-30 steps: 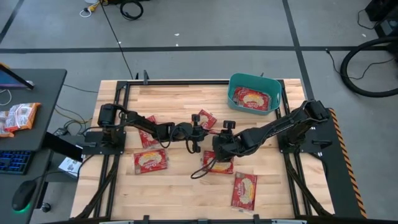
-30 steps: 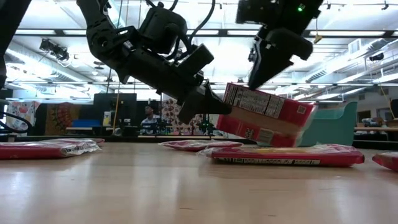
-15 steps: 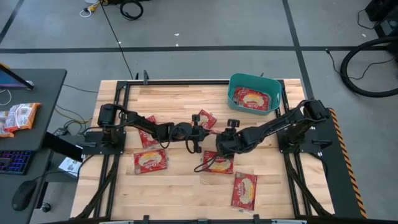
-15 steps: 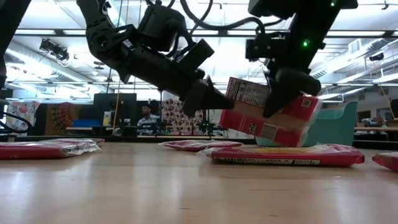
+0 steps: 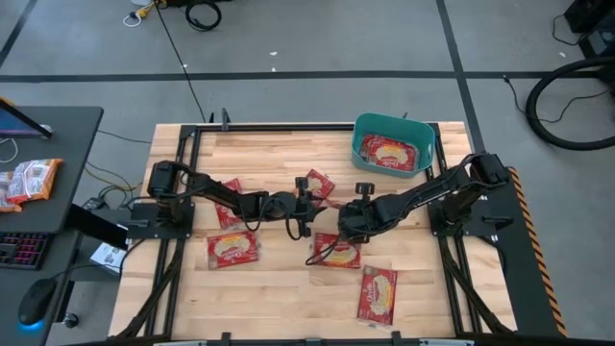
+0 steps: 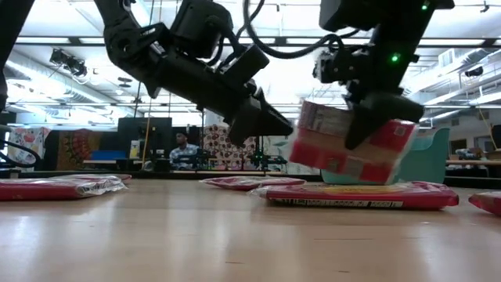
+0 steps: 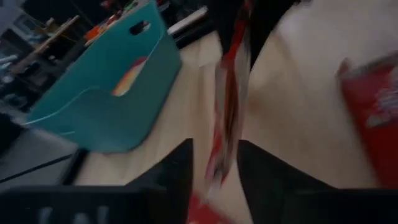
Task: Sort popcorn bags into baskets
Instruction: Put the popcorn bag into the blue bin
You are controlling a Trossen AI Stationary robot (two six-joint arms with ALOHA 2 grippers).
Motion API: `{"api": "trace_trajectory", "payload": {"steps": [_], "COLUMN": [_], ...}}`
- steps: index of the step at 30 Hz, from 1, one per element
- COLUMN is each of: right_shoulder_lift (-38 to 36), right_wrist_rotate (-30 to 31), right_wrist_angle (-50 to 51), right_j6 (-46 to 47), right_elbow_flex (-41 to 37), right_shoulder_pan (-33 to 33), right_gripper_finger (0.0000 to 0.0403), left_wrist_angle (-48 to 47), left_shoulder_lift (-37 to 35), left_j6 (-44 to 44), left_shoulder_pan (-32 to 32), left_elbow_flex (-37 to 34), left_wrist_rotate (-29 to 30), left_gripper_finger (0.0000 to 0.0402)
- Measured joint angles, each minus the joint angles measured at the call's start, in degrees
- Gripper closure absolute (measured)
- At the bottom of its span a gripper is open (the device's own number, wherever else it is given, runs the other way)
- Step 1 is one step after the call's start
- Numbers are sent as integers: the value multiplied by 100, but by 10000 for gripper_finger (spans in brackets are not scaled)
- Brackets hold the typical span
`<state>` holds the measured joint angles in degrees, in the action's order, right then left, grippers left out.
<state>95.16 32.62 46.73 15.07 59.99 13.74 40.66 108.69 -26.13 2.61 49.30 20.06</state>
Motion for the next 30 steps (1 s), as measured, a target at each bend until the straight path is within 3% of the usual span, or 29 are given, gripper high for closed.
{"api": "trace_trajectory", "payload": {"steps": [3, 6, 12, 16, 22, 30], "right_shoulder_lift": [-205, -426, -804, -989, -1066, -1041], "right_wrist_rotate": [53, 148, 1003, 1446, 2120, 2228], "right_wrist_angle": [644, 1251, 2555, 3346, 4072, 3319], "right_j6": [276, 492, 881, 1104, 1113, 39], "right_elbow_flex": [137, 465, 891, 933, 807, 403], "right_shoulder_pan": [1, 8, 44, 41, -432, -1459], "right_gripper_finger": [375, 381, 370, 372, 369, 367], "left_wrist_angle": [-372, -720, -1154, -1713, -981, -4], "left_shoulder_lift": [-353, -791, -1401, -1765, -2539, -3395], "left_j6": [-17, 32, 299, 453, 617, 751], "left_shoulder_pan": [-84, -275, -680, -873, -1076, -1337], "left_elbow_flex": [0, 2, 0, -45, -988, -2118], "left_wrist_rotate": [56, -467, -1494, -1725, -1731, -1717], "left_gripper_finger": [233, 218, 226, 233, 237, 237]}}
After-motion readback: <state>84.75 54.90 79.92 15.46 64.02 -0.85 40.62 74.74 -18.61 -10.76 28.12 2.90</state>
